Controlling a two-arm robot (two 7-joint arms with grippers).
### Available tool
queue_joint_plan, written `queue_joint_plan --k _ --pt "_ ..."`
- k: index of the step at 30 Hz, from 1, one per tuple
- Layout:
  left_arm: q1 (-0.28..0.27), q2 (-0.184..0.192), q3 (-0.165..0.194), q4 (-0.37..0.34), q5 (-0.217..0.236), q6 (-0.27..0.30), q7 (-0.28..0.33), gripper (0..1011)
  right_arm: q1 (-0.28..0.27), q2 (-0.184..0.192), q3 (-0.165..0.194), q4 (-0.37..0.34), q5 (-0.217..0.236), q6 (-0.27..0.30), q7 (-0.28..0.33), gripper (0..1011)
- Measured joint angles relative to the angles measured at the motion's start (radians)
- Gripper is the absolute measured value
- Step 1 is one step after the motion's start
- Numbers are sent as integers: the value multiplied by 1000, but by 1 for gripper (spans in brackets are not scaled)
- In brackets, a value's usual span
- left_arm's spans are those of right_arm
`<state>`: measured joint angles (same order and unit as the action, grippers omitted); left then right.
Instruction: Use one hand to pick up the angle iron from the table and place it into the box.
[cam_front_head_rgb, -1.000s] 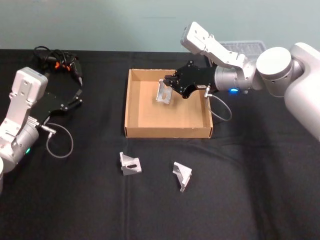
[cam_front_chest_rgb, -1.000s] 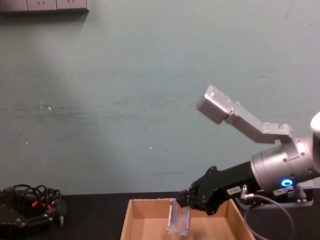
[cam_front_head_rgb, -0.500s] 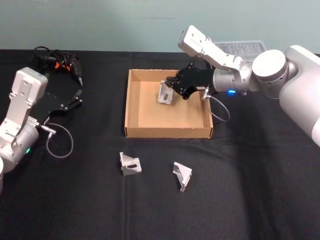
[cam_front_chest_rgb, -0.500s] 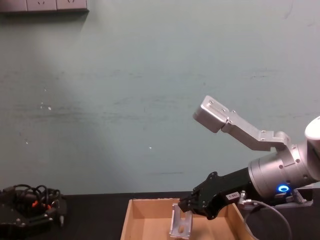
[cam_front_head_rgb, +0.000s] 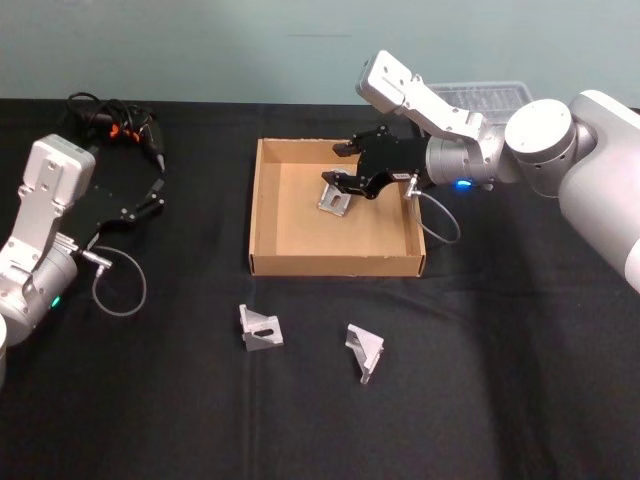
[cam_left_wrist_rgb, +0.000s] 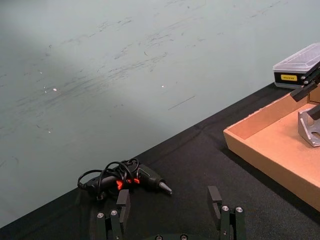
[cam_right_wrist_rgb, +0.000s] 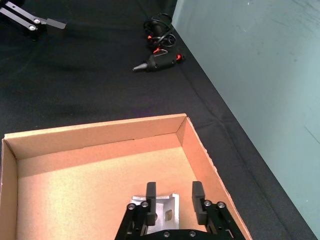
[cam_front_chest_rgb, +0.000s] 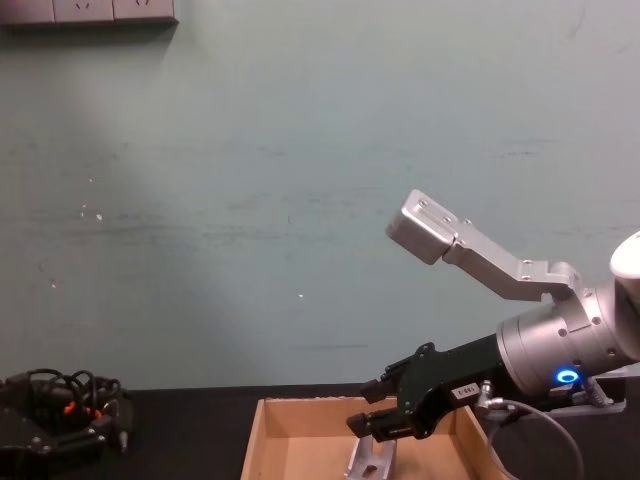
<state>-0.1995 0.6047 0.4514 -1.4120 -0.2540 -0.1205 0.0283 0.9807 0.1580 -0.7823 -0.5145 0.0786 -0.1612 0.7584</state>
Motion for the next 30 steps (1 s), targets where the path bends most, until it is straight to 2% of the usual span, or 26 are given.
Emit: queue_joint_plan --k 1,5,14,15,17,18,20,21,23,24,26,27,28,29,30 --pt "0 0 0 0 0 0 0 1011 0 0 0 -1 0 0 0 482" --pt "0 0 0 0 0 0 0 1011 0 1 0 -2 0 1 0 611" --pt "0 0 0 0 0 0 0 1011 -1 1 0 -4 1 2 2 862" --pt "0 0 0 0 0 0 0 1011 -13 15 14 -32 12 -3 14 913" --pt "0 0 0 0 0 0 0 1011 -29 34 31 -68 26 -7 26 941" --pt "0 0 0 0 0 0 0 1011 -50 59 48 -120 41 -8 40 984" --pt "0 0 0 0 0 0 0 1011 -79 91 69 -186 60 -5 58 1002" --pt "0 0 0 0 0 0 0 1011 -108 123 87 -252 82 2 79 1002" --pt "0 0 0 0 0 0 0 1011 -138 159 101 -317 107 12 111 1002" --pt "0 0 0 0 0 0 0 1011 -169 197 110 -380 132 17 149 1002" --pt "0 0 0 0 0 0 0 1011 -196 232 116 -437 162 19 188 1002" --pt "0 0 0 0 0 0 0 1011 -223 268 121 -487 194 18 231 1002" --pt "0 0 0 0 0 0 0 1011 -235 285 123 -506 208 17 255 1002" --pt "0 0 0 0 0 0 0 1011 -235 285 123 -506 208 17 255 1002" --pt "0 0 0 0 0 0 0 1011 -254 312 123 -541 234 9 299 1002"
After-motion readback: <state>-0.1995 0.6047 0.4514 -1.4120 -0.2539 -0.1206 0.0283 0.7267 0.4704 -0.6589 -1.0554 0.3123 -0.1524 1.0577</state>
